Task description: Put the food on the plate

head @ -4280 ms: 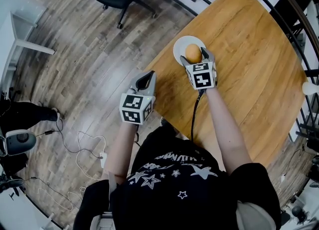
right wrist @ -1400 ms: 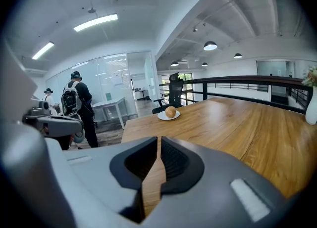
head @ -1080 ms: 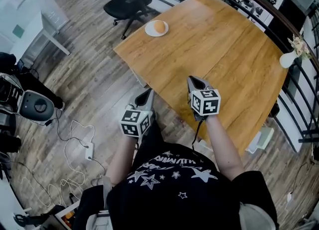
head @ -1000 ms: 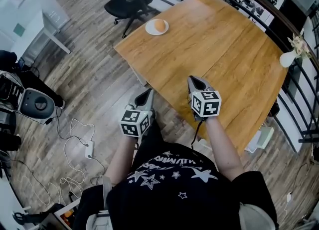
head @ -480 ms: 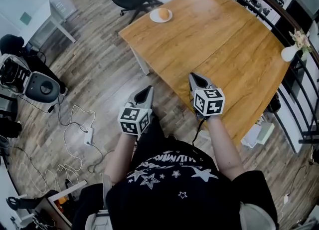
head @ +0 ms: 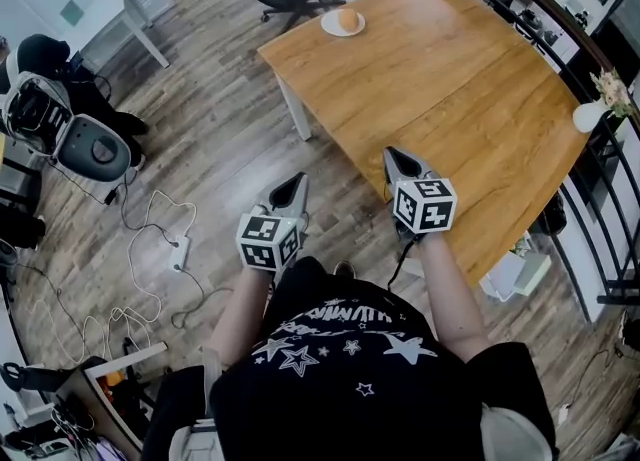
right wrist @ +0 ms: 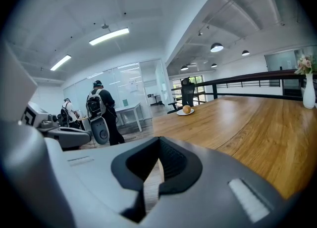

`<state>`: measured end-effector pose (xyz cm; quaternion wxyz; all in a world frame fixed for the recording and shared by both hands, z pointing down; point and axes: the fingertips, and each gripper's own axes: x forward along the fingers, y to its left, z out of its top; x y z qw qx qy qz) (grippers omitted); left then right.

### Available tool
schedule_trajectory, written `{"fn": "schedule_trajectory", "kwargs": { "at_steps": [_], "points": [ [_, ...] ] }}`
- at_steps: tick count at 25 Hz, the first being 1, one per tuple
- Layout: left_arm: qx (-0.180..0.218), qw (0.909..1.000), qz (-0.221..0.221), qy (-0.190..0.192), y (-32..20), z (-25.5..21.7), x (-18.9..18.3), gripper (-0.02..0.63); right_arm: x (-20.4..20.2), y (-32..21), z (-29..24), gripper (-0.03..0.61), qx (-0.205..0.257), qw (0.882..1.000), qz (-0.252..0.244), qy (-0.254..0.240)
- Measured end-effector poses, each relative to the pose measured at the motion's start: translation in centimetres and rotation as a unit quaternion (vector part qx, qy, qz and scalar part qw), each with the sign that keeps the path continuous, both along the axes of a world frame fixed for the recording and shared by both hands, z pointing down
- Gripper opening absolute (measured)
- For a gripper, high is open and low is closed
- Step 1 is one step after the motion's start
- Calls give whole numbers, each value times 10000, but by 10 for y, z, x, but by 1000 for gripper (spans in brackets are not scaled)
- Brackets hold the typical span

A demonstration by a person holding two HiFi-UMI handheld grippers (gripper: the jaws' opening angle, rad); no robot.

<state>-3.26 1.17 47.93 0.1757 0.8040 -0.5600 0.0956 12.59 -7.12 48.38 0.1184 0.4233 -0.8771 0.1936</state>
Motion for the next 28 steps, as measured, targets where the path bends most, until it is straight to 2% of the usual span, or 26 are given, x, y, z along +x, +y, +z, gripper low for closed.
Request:
{"fn": "schedule_trajectory", "kwargs": {
  "at_steps": [6, 14, 19, 28],
  "points": [
    [60, 10000, -46, 20, 12, -8, -4, 2, -5, 11, -3, 2, -32, 10000, -40, -32],
    [30, 9996, -280, 71, 69, -7, -25, 2, -24, 55, 3, 2, -139, 9997, -202, -8],
    [-21, 9989, -456, 132, 129, -2, -37, 2, -41, 107, 1, 2, -111, 9991, -414, 55],
    [-276, 9977, -532, 321, 270, 17, -40, 2, -44, 240, -1, 2, -152, 9983, -527, 221]
  ]
}}
